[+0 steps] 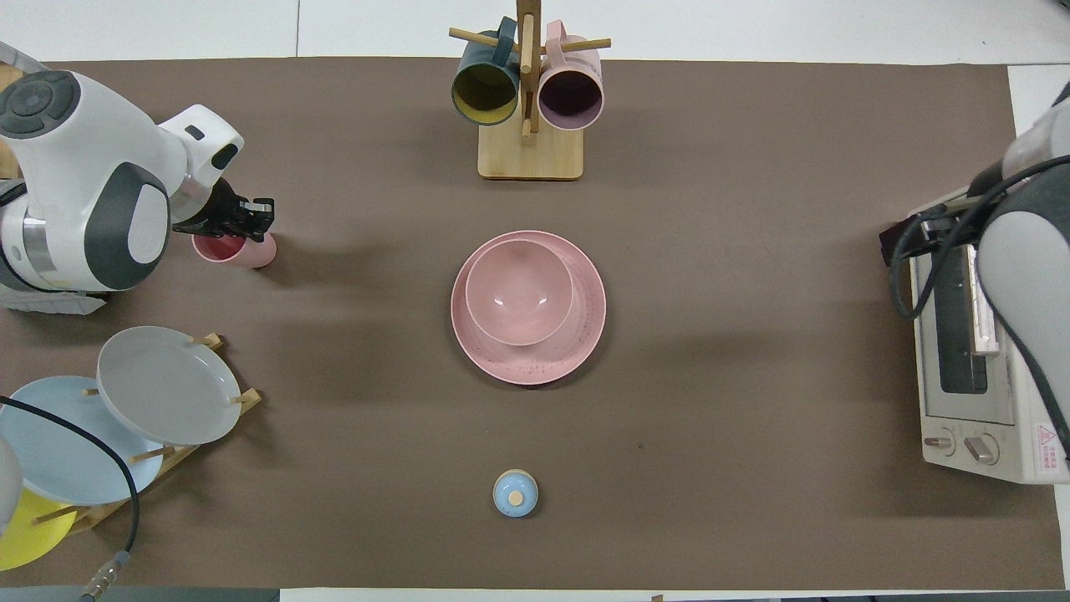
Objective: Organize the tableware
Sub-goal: 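Carry the pink cup with the left gripper over the bowl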
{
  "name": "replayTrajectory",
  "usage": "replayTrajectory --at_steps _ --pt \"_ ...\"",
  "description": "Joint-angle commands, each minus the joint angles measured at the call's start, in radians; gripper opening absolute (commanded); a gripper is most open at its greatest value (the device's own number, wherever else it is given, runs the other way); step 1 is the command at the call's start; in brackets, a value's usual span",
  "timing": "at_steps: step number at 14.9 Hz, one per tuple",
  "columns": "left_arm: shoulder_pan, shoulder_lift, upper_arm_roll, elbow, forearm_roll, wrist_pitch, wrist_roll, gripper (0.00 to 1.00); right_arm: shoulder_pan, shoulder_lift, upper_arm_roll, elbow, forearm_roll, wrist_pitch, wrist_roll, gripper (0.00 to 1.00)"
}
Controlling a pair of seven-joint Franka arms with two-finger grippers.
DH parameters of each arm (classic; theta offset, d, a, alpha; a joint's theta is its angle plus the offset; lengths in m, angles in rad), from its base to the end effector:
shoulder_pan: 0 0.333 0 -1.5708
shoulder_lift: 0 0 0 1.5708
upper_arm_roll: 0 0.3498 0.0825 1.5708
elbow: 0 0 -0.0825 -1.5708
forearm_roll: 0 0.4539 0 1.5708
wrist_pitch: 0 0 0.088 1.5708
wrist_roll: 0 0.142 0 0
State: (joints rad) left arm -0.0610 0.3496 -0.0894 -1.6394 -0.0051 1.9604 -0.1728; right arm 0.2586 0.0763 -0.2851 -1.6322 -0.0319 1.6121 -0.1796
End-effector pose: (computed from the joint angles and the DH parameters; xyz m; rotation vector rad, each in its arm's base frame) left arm 0.7219 -0.1045 0.3809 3.1103 0.0457 -0.0507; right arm 0.6429 -0.0164 0.5472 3.0851 0.2406 -0.1523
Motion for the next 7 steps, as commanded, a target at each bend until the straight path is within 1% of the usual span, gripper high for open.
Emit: replayTrajectory --at_steps 1,3,4,6,7 --pt "-0.058 0.0 0.005 0.189 0.008 -0.208 -0.147 0.0 -0.022 0.0 0.004 0.0 -0.008 -0.02 0.014 1.0" --pt "-0.14 0.029 0.005 0.345 -0.009 -0.364 -0.259 0.0 -0.045 -0.009 0.012 -0.02 0.007 -0.027 0.017 1.0" --pt "-0.178 0.04 0.005 0.404 -0.018 -0.409 -0.346 0.0 -0.061 -0.009 0.015 -0.02 0.009 -0.027 0.014 1.0" --pt "-0.281 0.066 0.005 0.449 -0.032 -0.411 -0.558 0.0 -0.093 -0.015 0.041 -0.027 0.009 -0.029 0.011 1.0" --pt "-0.327 0.069 0.003 0.463 -0.035 -0.408 -0.629 0.0 -0.104 -0.018 0.059 -0.035 0.009 -0.026 0.012 1.0"
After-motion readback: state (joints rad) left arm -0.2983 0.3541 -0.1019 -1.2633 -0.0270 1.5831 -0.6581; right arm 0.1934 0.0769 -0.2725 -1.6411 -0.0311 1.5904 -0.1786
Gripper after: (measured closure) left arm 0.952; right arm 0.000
